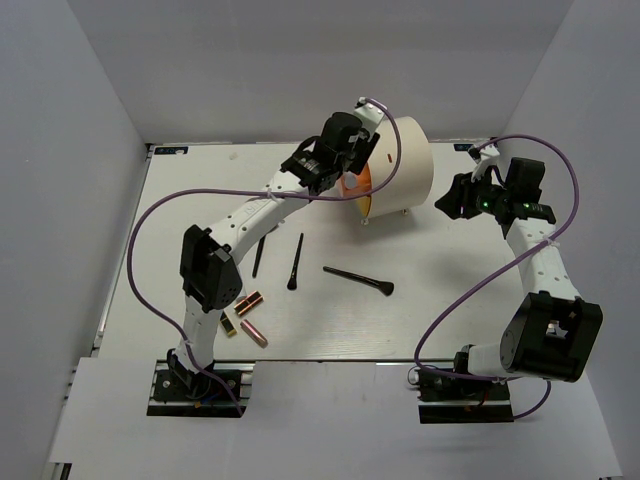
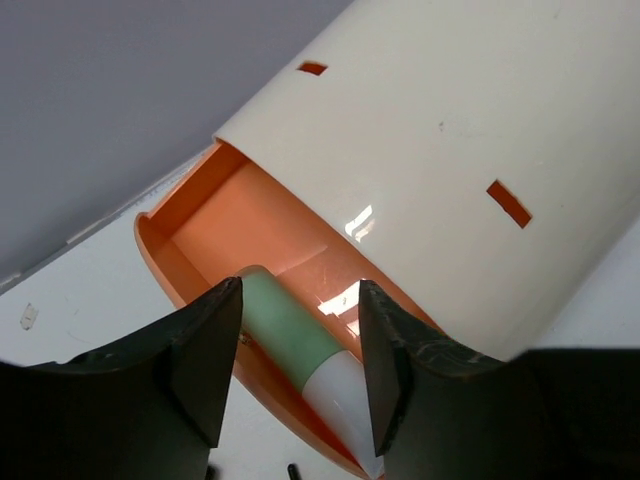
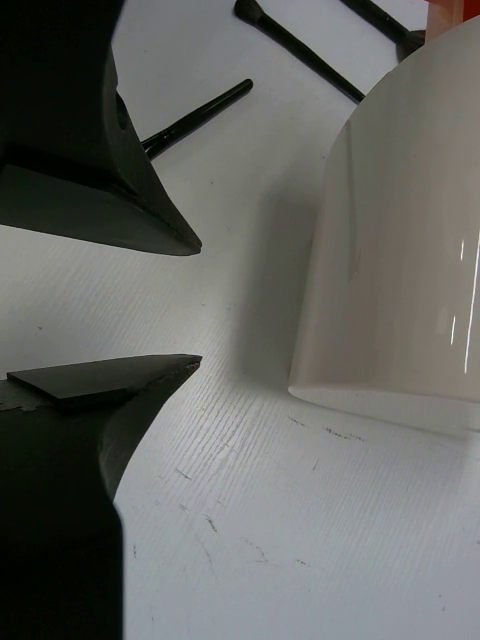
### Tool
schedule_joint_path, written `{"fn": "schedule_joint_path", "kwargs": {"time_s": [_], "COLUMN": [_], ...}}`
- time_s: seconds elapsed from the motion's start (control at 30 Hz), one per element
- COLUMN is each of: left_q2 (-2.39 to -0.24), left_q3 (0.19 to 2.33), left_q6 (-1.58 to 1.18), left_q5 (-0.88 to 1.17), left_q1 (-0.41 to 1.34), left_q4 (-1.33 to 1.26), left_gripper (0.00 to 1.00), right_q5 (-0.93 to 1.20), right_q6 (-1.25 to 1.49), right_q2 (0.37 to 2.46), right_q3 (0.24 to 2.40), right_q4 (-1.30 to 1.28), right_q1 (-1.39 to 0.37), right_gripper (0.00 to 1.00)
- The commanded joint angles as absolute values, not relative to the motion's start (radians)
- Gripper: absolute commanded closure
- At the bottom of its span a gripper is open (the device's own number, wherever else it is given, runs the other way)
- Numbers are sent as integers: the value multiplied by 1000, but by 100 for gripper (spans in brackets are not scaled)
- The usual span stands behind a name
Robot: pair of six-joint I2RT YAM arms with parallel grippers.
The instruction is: Organize the makeup
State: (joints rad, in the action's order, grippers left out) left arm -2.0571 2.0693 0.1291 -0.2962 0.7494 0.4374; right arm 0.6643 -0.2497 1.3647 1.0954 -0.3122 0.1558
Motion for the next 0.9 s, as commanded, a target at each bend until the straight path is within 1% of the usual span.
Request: {"fn": "schedule_joint_path", "kwargs": {"time_s": [0.0,0.1,0.17,0.2,0.23,0.27,0.3,0.37,0.4,0.47,0.5,0.57,0.6,0.63,0.7,0.73,0.8,0.87], "left_q2": [-1962,-1901,-1849,-1827,-1806,-1760,-1735,-1653,-1619,-1554,-1481,-1404,-1325,-1287,-1167,-1128,-1019,-964], "left_q3": [2111,2102,2076,2059,2036,2014,1959,1899,1835,1772,1705,1636,1562,1522,1442,1354,1226,1155], "left_q6": [112,65,13,-38,-47,-67,-83,-129,-147,-213,-238,-328,-363,-402,-538,-631,-731,-854], "left_q5": [-324,-279,-204,-190,-186,-177,-173,-186,-196,-239,-261,-331,-353,-380,-446,-462,-502,-515], "left_q1": [753,741,732,732,732,732,732,732,732,723,723,723,723,723,723,723,723,723], "left_q4": [382,406,434,457,465,482,489,503,506,526,535,573,589,633,676,716,759,814], "left_gripper": [38,32,30,30,29,29,26,26,26,27,30,34,36,42,48,53,56,57], "right_q5": [672,670,673,681,687,696,733,790,848,900,949,1041,1083,1119,1183,1193,1201,1192], "right_q6": [-255,-258,-264,-268,-273,-290,-304,-374,-399,-451,-501,-569,-672,-734,-843,-862,-864,-856], "right_q2": [1333,1332,1331,1331,1331,1331,1331,1335,1336,1339,1339,1347,1347,1350,1353,1364,1394,1433], "right_q3": [1094,1095,1098,1100,1101,1101,1107,1118,1130,1147,1163,1180,1199,1207,1223,1236,1276,1324], "right_q4": [-291,-295,-302,-307,-316,-324,-333,-377,-394,-457,-477,-555,-589,-624,-667,-661,-618,-601], "right_q1": [160,160,158,160,160,158,158,156,156,155,152,149,146,143,124,108,75,26], "right_gripper": [50,50,50,50,54,58,68,81,92,98,100,100,100,100,100,100,100,100]}}
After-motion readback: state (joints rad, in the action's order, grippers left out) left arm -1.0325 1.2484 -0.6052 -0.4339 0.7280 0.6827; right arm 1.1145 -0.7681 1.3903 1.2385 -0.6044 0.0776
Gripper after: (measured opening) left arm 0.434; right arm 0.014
